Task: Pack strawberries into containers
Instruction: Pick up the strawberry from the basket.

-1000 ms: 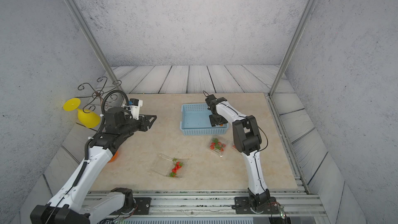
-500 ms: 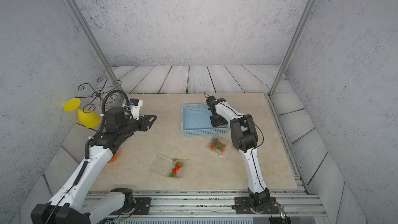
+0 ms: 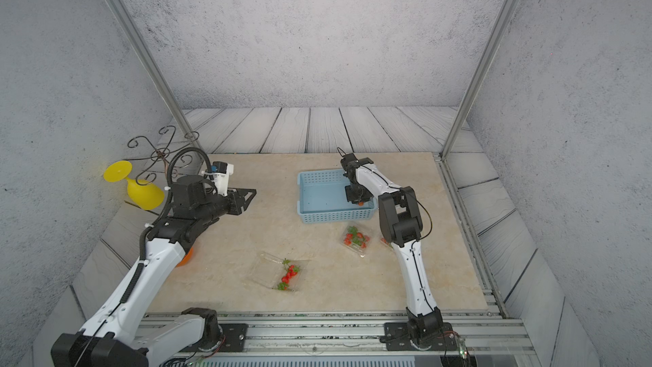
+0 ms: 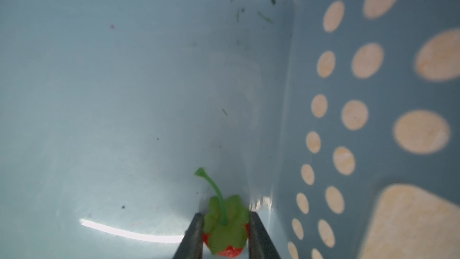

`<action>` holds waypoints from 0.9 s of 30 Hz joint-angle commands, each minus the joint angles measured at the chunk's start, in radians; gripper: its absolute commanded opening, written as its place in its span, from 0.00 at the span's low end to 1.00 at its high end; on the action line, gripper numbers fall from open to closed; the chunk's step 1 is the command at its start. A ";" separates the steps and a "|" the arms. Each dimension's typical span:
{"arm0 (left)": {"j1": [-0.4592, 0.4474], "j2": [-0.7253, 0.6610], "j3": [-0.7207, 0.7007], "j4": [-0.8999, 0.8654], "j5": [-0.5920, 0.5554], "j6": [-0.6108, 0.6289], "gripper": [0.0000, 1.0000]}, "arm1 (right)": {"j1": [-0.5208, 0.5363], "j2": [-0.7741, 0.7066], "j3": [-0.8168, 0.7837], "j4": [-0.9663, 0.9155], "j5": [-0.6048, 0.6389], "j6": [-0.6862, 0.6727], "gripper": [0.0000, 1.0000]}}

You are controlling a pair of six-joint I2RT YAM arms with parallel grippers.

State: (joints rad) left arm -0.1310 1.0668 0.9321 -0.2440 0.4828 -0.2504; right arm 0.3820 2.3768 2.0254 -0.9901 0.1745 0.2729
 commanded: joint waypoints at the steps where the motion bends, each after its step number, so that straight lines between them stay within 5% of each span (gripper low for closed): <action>1: 0.011 -0.001 -0.004 0.001 -0.004 0.008 0.40 | -0.003 0.001 -0.011 -0.004 -0.039 -0.008 0.25; 19: 0.014 0.000 -0.004 0.005 0.000 0.005 0.40 | 0.016 -0.272 -0.078 0.015 -0.144 -0.099 0.24; 27: 0.015 0.001 -0.003 0.004 -0.002 0.005 0.40 | 0.123 -0.450 -0.197 0.032 -0.222 -0.103 0.25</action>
State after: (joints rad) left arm -0.1287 1.0676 0.9321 -0.2440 0.4828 -0.2504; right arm 0.4507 2.0365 1.8797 -0.9447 0.0017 0.1799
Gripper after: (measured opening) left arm 0.400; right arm 0.279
